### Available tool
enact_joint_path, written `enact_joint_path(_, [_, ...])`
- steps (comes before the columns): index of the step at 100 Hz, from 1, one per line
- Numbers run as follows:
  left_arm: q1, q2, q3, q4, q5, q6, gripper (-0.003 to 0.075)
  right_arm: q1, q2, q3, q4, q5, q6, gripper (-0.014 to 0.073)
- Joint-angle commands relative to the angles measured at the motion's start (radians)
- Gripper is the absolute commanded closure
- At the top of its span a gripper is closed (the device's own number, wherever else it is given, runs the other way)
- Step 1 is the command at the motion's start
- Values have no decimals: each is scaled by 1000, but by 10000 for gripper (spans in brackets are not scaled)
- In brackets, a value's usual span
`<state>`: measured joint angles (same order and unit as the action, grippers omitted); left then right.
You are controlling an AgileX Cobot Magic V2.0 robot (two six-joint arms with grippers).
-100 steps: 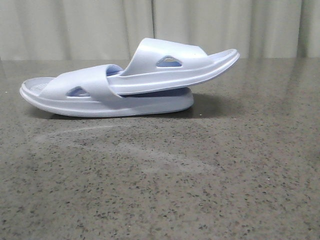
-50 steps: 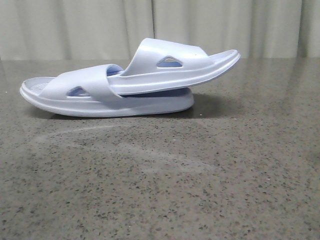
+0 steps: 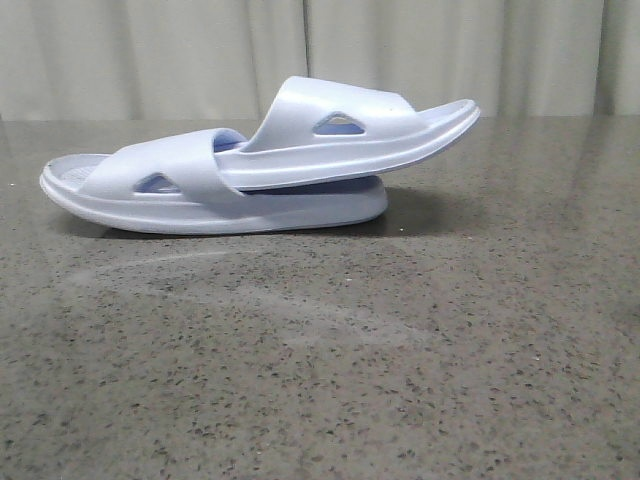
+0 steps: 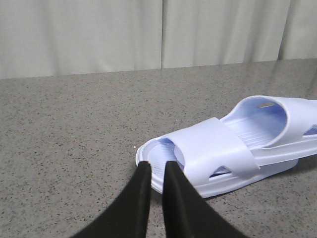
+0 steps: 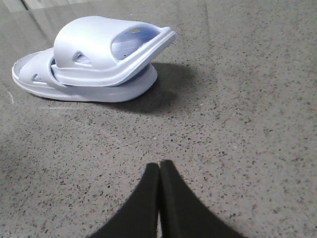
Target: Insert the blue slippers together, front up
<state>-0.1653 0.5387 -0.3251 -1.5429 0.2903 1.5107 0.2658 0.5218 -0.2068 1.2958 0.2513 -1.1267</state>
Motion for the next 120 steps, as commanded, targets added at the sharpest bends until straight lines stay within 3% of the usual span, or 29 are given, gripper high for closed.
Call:
enact_joint_path(1, [-8, 0, -25, -21, -22, 1, 705, 4, -1, -24, 19, -7, -8, 683])
enact_joint_path(7, [-8, -5, -25, 45, -26, -22, 705, 4, -1, -24, 19, -7, -8, 683])
enact_joint_path(12, [-8, -22, -25, 190, -28, -114, 705, 4, -1, -24, 19, -7, -8, 683])
enact_joint_path(28, [-6, -101, 3, 668, -138, -699, 705, 4, -1, -24, 19, -7, -8, 683])
enact_joint_path(41, [-6, -165, 62, 1144, -227, -1220, 705, 4, -1, -24, 19, -7, -8, 683])
enact_joint_path(51, [-6, -210, 116, 1365, -290, -1431, 705, 4, -1, -24, 19, -5, -8, 683])
enact_joint_path(73, [-3, -339, 264, 1412, -407, -1464, 705, 4, -1, -24, 19, -5, -8, 683])
enact_joint_path(89, [-3, -430, 337, 1430, -406, -1464, 705, 4, -1, -24, 19, -5, -8, 683])
enact_joint_path(120, [88, -493, 339, 1434, -230, -1464, 705, 4, -1, -24, 19, -5, -8, 683])
